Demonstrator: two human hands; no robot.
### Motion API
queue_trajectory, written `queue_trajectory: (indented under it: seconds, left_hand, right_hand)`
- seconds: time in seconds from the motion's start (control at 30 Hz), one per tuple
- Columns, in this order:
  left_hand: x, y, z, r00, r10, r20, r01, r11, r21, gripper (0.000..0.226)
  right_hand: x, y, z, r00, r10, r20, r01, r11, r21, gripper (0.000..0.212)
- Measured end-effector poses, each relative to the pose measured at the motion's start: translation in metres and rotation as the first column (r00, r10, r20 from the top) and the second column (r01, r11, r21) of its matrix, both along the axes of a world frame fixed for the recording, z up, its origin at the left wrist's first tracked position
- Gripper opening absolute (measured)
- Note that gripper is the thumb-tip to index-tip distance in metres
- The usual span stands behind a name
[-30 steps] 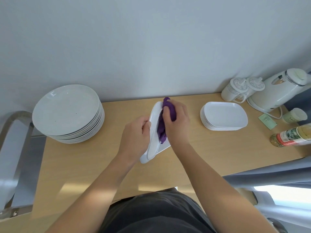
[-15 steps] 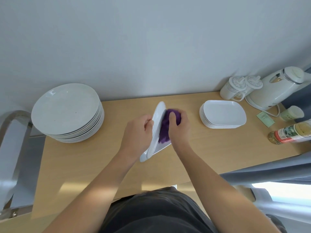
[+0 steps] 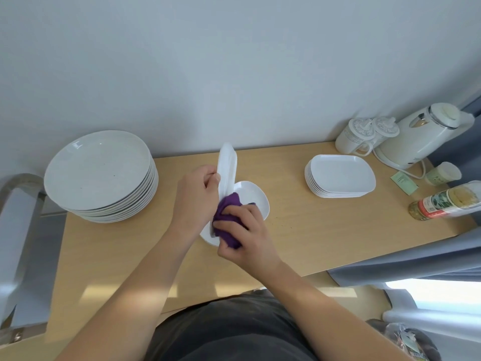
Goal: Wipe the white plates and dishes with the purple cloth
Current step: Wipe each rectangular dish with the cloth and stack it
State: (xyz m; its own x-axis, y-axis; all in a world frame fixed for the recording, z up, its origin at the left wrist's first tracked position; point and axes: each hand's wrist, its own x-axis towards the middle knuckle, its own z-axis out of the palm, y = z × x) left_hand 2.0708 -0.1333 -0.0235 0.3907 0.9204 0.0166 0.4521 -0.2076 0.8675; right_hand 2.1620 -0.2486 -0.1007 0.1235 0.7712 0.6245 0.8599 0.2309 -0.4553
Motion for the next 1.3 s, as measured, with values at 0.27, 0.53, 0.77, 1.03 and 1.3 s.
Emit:
queue_trajectory:
  seconds: [0.27, 0.53, 0.77, 1.03, 1.3]
  left_hand:
    - [0.005, -0.009, 0.004, 0.997, -0.071, -0.006, 0.071, 0.997, -0.034, 0.018]
    - [0.021, -0.029, -0.006, 0.988, -0.147, -0.046, 0.146, 0.989, -0.017, 0.017]
    - [0.064, -0.048, -0.014, 0.930, -0.229, -0.288, 0.309, 0.912, 0.270, 0.017]
    - [0.148, -0.083, -0.015, 0.826, -0.199, -0.527, 0.484, 0.731, 0.482, 0.022]
    - [0.221, -0.106, -0.035, 0.844, -0.348, -0.409, 0.510, 0.756, 0.409, 0.010]
  right_hand:
    - [0.017, 0.026, 0.026, 0.968, -0.223, -0.116, 0.229, 0.973, 0.039, 0.024]
    - [0.061, 0.027, 0.032, 0.913, -0.385, -0.136, 0.367, 0.920, -0.137, 0.030]
    - [0.107, -0.012, 0.000, 0.857, -0.477, -0.194, 0.312, 0.781, -0.541, 0.035]
    - [0.193, -0.026, 0.054, 0.597, -0.611, -0.520, 0.288, 0.768, -0.572, 0.040]
    - [0.278, -0.046, 0.050, 0.512, -0.634, -0.579, 0.291, 0.763, -0.577, 0.031]
